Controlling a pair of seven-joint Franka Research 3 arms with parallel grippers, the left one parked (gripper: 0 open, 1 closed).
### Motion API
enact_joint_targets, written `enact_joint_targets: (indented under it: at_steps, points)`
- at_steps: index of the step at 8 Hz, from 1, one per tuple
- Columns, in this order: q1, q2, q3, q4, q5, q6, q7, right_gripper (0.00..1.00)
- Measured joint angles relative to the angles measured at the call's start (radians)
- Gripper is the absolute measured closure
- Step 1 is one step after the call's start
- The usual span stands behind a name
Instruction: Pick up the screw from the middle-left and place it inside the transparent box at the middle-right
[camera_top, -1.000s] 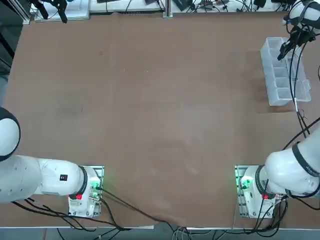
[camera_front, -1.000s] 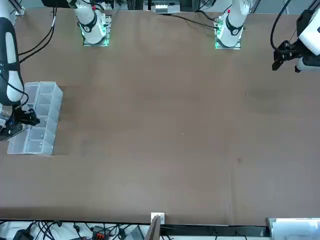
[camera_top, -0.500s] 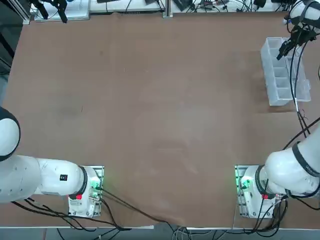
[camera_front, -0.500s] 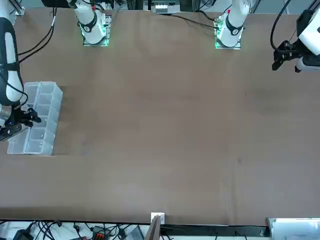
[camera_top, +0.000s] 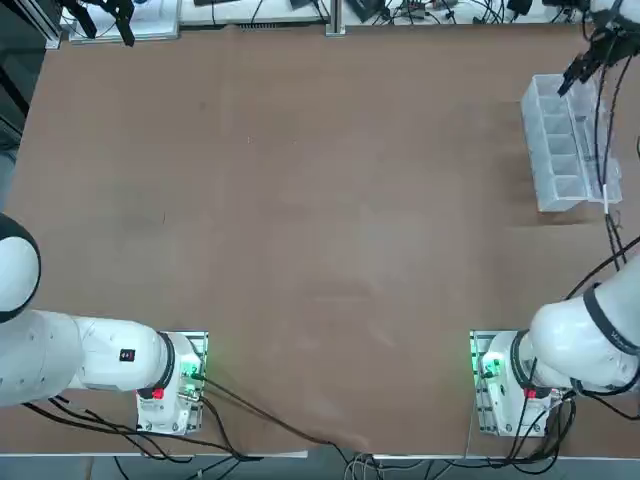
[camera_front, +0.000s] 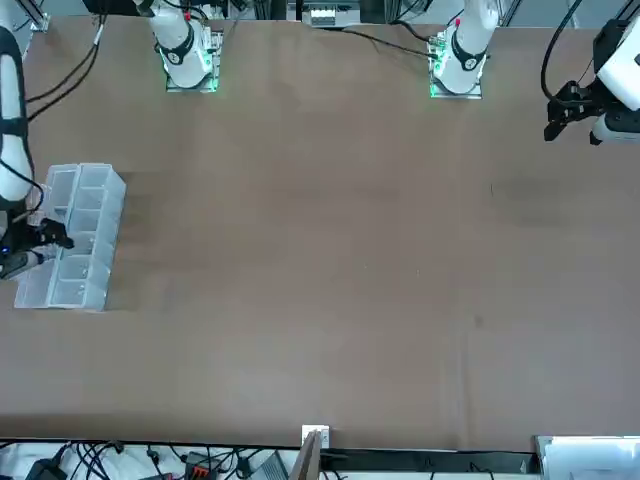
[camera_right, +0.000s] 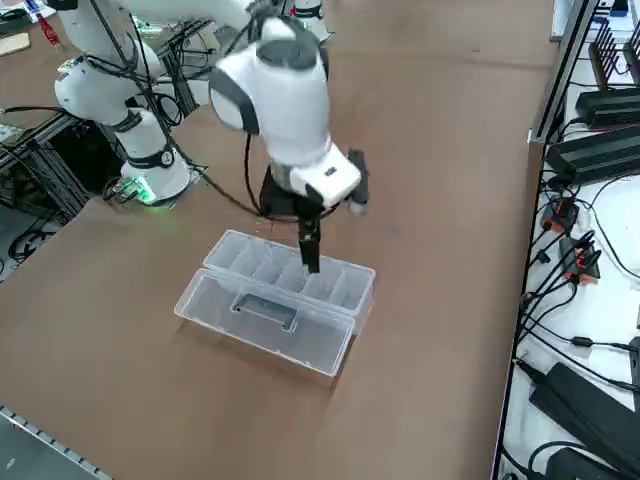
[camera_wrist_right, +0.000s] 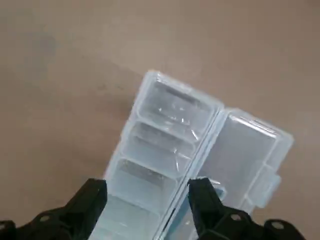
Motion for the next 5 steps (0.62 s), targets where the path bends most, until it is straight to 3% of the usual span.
enact_joint_targets:
  at_steps: [2,5]
  points:
    - [0.048,-0.053,0.016,0.126,0.001,-0.150,0.122,0.00]
    - [0.154,-0.185,0.021,0.179,0.001,-0.323,0.363,0.00]
